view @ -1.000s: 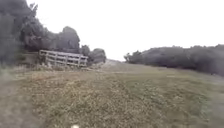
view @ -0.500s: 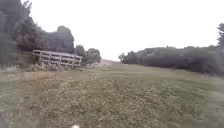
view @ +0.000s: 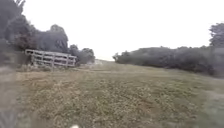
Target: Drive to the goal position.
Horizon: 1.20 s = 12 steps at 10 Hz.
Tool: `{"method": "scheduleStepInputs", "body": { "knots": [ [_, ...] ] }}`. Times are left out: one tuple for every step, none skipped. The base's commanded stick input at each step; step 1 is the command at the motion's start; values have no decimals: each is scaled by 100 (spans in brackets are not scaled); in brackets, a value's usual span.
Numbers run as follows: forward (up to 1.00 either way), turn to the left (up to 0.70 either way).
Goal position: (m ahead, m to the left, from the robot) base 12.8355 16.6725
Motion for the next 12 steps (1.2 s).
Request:
{"method": "scheduleStepInputs", "body": {
  "knots": [
    [0,0],
    [0,0],
    [0,0],
    [0,0],
    [0,0],
    [0,0],
    [0,0],
    [0,0],
    [0,0],
    [0,-28],
    [0,-48],
    [0,-48]
  ]
}}
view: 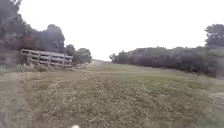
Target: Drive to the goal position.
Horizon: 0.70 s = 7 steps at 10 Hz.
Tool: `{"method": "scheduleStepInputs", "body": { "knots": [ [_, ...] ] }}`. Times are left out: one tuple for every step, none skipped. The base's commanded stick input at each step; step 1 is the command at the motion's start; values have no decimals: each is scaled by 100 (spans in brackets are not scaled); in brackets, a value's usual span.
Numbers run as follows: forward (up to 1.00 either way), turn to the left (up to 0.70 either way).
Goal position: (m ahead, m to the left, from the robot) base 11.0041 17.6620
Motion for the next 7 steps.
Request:
{"method": "scheduleStepInputs", "body": {
  "knots": [
    [0,-48],
    [59,-12],
    [60,-12],
    [60,-8],
    [60,-4],
    [60,0],
    [60,0]
  ]
}}
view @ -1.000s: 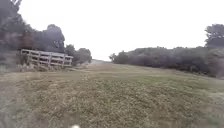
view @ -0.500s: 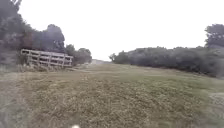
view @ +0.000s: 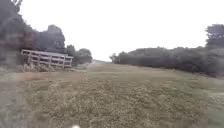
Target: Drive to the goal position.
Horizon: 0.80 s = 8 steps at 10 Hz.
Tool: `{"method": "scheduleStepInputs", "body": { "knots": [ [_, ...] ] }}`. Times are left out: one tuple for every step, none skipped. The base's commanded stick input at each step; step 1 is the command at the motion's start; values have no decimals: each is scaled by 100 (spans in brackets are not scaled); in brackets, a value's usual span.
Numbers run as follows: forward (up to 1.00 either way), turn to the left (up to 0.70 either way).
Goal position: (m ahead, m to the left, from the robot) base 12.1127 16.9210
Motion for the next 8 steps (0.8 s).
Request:
{"method": "scheduleStepInputs", "body": {
  "knots": [
    [60,0],
    [60,0],
    [60,0],
    [60,0],
    [60,0],
    [60,0],
    [60,0],
    [60,0]
  ]
}}
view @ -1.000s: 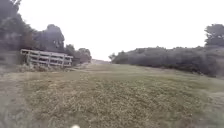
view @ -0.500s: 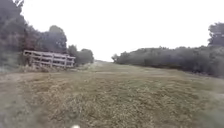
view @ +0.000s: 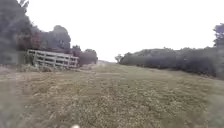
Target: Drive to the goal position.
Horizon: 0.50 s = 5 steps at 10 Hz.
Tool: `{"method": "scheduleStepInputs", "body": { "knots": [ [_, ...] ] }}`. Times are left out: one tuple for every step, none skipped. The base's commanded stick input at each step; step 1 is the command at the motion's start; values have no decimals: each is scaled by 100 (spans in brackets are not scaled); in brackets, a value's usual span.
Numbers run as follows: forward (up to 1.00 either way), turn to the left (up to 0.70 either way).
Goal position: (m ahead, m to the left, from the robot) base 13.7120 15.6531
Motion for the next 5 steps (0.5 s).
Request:
{"method": "scheduleStepInputs", "body": {
  "knots": [
    [60,0],
    [60,0],
    [60,0],
    [60,0],
    [60,0]
  ]
}}
